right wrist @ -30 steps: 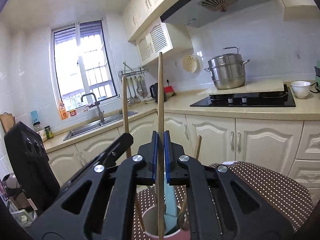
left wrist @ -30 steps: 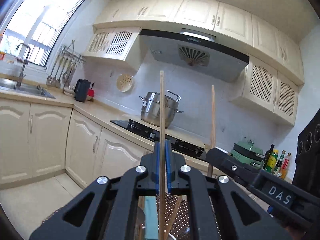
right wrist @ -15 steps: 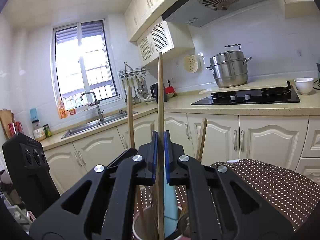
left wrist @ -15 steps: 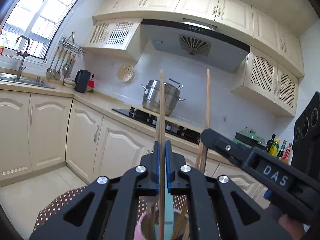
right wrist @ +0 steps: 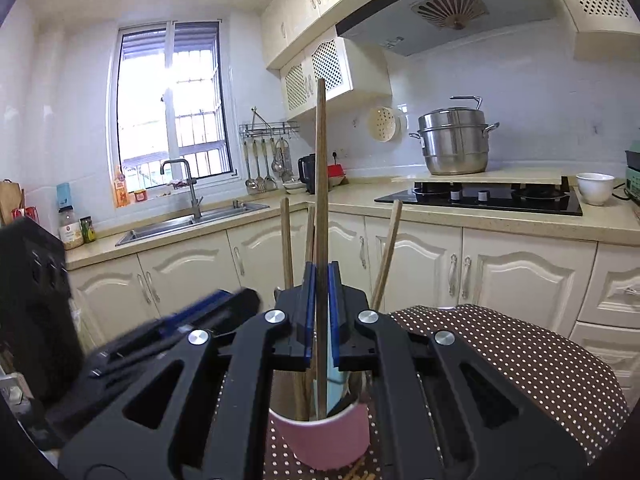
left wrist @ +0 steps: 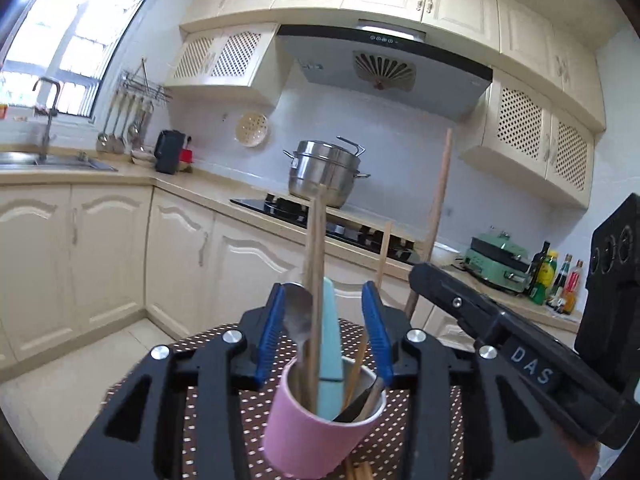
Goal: Organize utensils
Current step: 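Lower the chopsticks into the pink cup and open both tools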
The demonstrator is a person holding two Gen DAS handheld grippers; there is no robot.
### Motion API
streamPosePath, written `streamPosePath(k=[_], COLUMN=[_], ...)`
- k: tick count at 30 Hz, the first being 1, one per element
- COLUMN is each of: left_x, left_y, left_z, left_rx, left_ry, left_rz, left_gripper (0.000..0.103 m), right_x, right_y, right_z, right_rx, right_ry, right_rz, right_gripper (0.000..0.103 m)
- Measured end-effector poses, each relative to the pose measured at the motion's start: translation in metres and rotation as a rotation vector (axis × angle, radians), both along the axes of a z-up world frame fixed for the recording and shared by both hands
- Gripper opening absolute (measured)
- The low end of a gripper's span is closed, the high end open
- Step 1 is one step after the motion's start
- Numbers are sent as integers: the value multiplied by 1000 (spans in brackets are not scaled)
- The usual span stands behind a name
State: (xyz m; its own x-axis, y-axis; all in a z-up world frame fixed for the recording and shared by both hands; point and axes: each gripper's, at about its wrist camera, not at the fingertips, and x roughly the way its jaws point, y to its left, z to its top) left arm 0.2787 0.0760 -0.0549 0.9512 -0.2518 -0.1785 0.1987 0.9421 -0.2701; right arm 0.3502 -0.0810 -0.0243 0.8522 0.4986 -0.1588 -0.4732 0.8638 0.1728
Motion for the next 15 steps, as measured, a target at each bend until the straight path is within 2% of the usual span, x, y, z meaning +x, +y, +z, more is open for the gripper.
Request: streamPosePath(k=[2,5,11,15], left_x=[-7,-16,-32,-38], left_y=[2,4,1,6], left_z=[3,6,11,13], left_rx=[30,66,189,202], left_ry=[19,42,70,101], left_rz=[29,40,90,102], left_gripper=[51,55,60,60], right_x=[-2,-5,-11,-12], right_y=[-2,-3,5,11], right_z=[-3,-8,-17,-25], right_rx=[0,-6,-43,-66], right_ry=[8,20,52,76], right_rz=[-6,-18,-24,-31], right_gripper=[7,7,7,7])
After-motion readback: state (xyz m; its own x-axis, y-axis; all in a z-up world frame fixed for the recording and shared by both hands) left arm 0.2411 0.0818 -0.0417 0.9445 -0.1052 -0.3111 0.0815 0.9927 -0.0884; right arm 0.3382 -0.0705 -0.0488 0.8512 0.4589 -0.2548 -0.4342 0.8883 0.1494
